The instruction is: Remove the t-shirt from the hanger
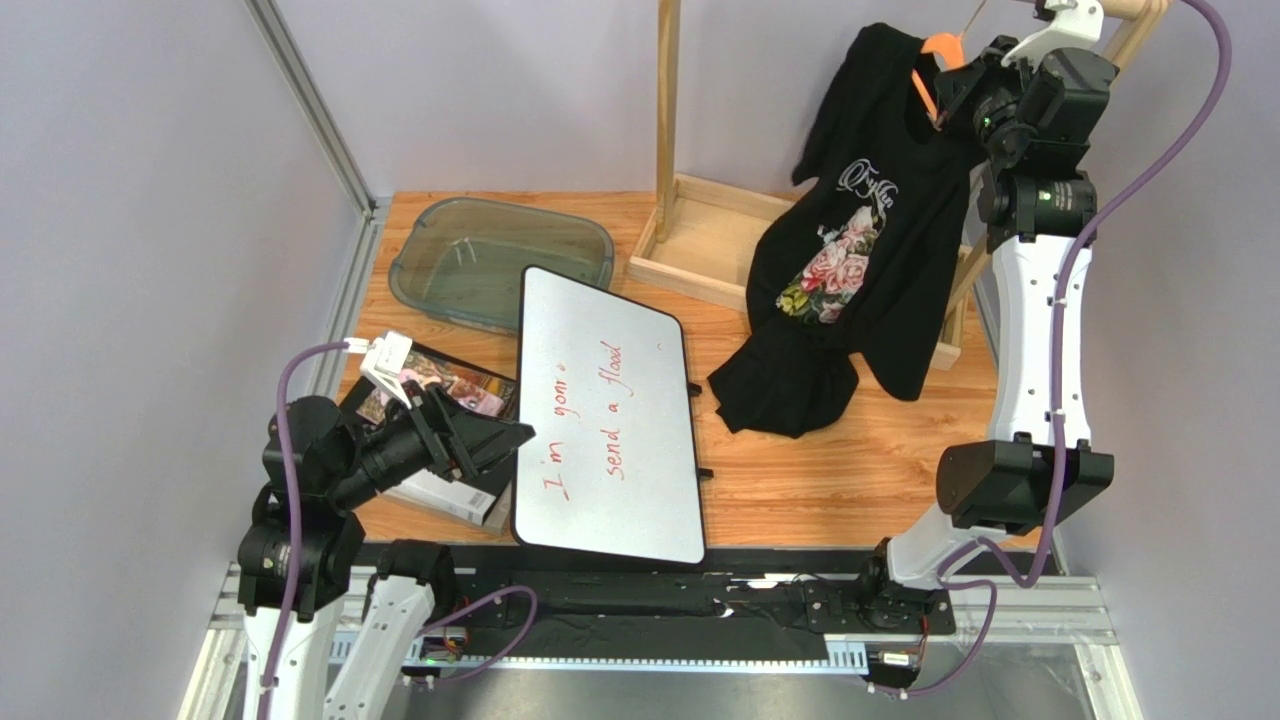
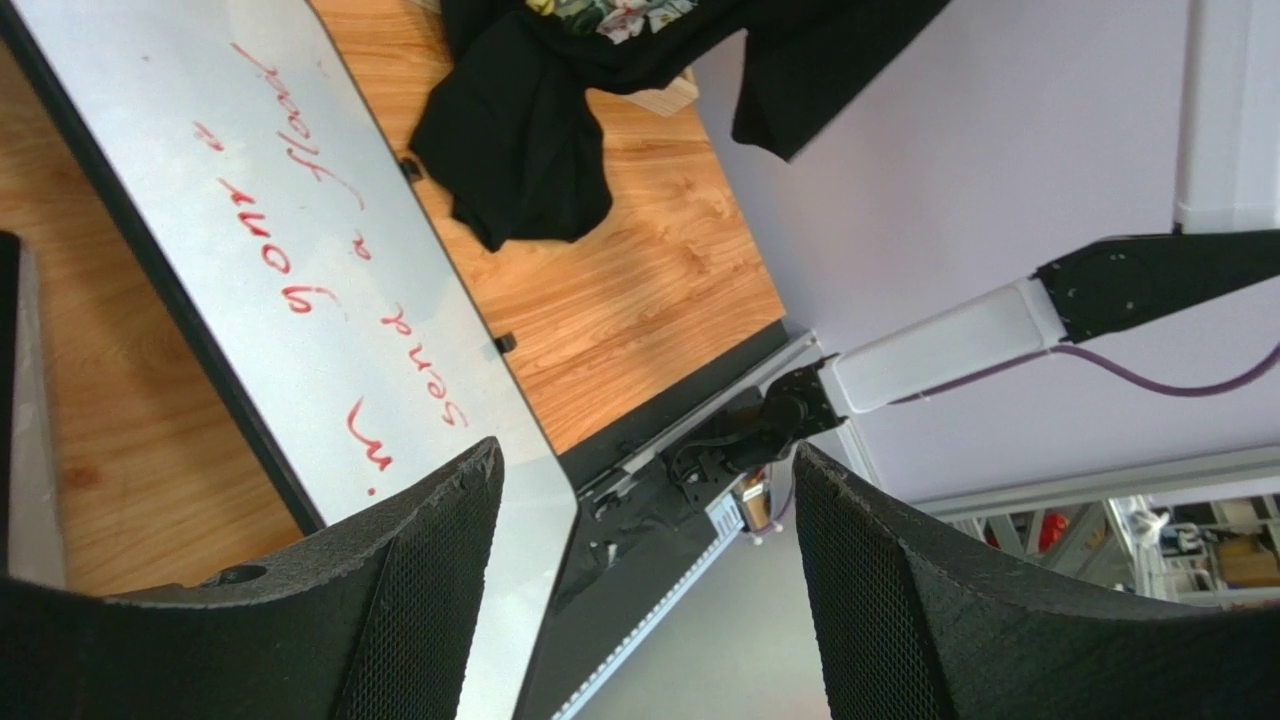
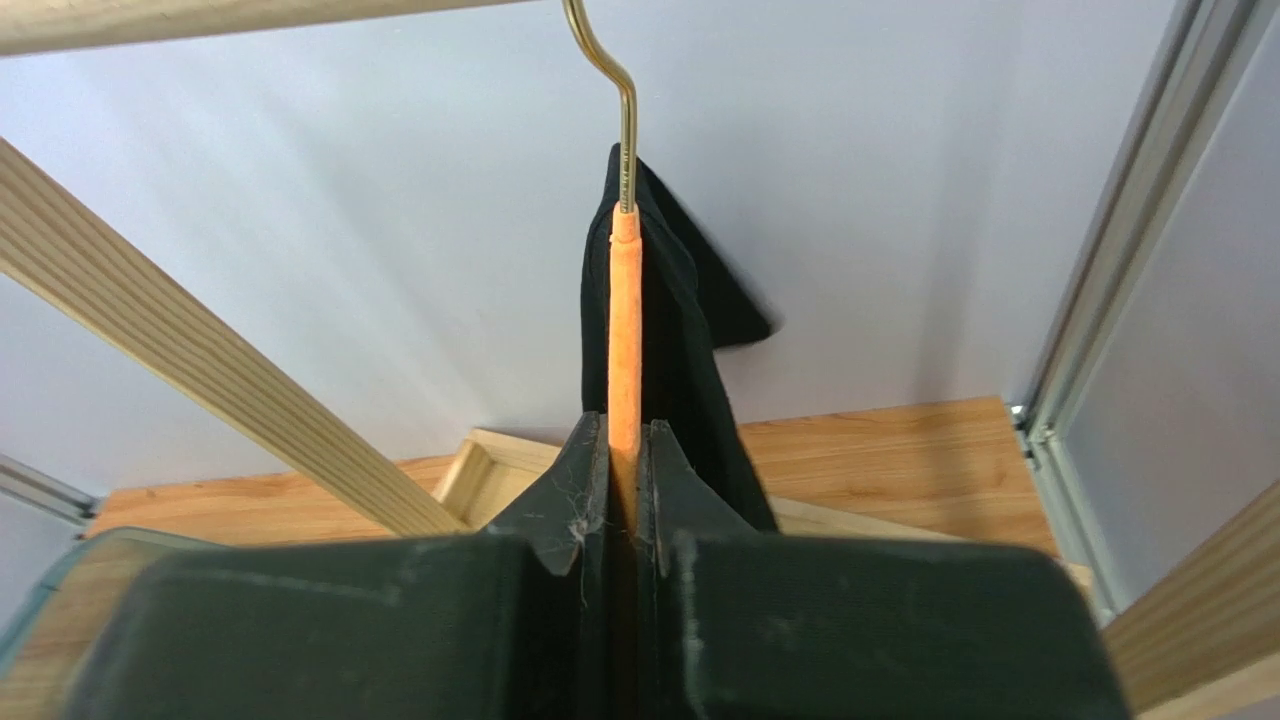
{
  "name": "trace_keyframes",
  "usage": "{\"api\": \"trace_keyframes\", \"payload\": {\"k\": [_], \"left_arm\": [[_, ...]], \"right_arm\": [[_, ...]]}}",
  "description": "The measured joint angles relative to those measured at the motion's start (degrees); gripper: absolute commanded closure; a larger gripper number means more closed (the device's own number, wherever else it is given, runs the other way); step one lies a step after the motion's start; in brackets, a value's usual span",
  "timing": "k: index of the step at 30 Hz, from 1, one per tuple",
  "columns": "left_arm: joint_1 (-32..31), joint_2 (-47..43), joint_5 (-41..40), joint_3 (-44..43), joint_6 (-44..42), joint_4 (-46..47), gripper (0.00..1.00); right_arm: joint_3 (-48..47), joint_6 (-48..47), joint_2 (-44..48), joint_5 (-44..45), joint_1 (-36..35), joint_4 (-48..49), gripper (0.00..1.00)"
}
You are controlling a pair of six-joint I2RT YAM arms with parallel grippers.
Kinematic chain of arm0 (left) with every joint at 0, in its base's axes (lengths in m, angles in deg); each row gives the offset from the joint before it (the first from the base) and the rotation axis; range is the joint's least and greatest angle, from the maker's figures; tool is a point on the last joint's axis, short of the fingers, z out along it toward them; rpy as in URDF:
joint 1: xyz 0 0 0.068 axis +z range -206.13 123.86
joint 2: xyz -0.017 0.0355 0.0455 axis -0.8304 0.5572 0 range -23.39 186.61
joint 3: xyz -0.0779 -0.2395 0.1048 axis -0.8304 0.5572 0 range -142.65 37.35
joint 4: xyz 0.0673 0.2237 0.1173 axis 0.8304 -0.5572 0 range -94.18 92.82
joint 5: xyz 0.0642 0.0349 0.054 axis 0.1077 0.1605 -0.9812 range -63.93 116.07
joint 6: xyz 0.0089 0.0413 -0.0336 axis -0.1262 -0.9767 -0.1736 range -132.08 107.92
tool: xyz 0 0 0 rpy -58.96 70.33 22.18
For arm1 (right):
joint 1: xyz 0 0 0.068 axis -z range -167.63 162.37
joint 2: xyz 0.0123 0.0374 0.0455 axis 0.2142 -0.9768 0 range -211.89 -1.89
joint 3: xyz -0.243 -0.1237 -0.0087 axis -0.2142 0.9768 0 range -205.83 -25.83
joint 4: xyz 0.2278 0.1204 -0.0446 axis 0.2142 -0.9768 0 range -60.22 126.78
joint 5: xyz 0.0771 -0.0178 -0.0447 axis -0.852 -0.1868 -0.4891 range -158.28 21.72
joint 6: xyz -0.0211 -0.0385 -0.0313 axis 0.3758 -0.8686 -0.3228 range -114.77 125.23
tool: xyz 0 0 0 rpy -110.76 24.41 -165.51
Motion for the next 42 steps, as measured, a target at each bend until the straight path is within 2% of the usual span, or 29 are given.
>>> {"api": "trace_keyframes", "payload": {"k": [9, 14, 17, 21, 25, 29, 38, 41, 42], "left_arm": [[-0.2, 3.2, 4.1, -2.7, 2.3, 4.9, 0.25], [-3.3, 5.5, 4.4, -4.9, 4.3, 9.4, 0.26], [-9.7, 7.8, 2.3, -6.2, 5.0, 11.8, 0.27], [-22.6, 13.1, -3.1, -7.6, 5.3, 15.0, 0.27], [-37.6, 22.4, -11.9, -11.9, 3.5, 16.4, 0.17], [-49.1, 34.6, -20.1, -21.4, -0.7, 17.6, 0.14], [-61.7, 52.1, -33.1, -34.2, -12.7, 21.1, 0.11], [-64.3, 56.0, -36.7, -35.3, -17.9, 24.3, 0.07], [-64.8, 57.3, -37.4, -35.8, -19.7, 25.1, 0.02]], "right_arm": [[-1.9, 6.9, 0.0, -1.7, -0.1, -0.1, 1.0], [-4.7, 10.2, -0.1, -3.9, -0.4, 0.4, 1.0], [-6.9, 11.8, -0.3, -4.9, -0.5, 0.4, 1.0], [-7.1, 12.9, 0.2, -5.4, -0.5, 0.5, 1.0], [-1.6, 14.0, 4.0, -5.8, -0.5, 1.0, 1.0], [6.2, 14.3, 10.1, -6.3, -0.5, 1.0, 1.0], [16.6, 15.1, 21.2, -6.6, -0.5, 1.4, 1.0], [22.9, 18.1, 24.9, -5.6, -1.0, 2.3, 1.0], [24.7, 19.2, 25.8, -4.3, -1.6, 2.1, 1.0]]}}
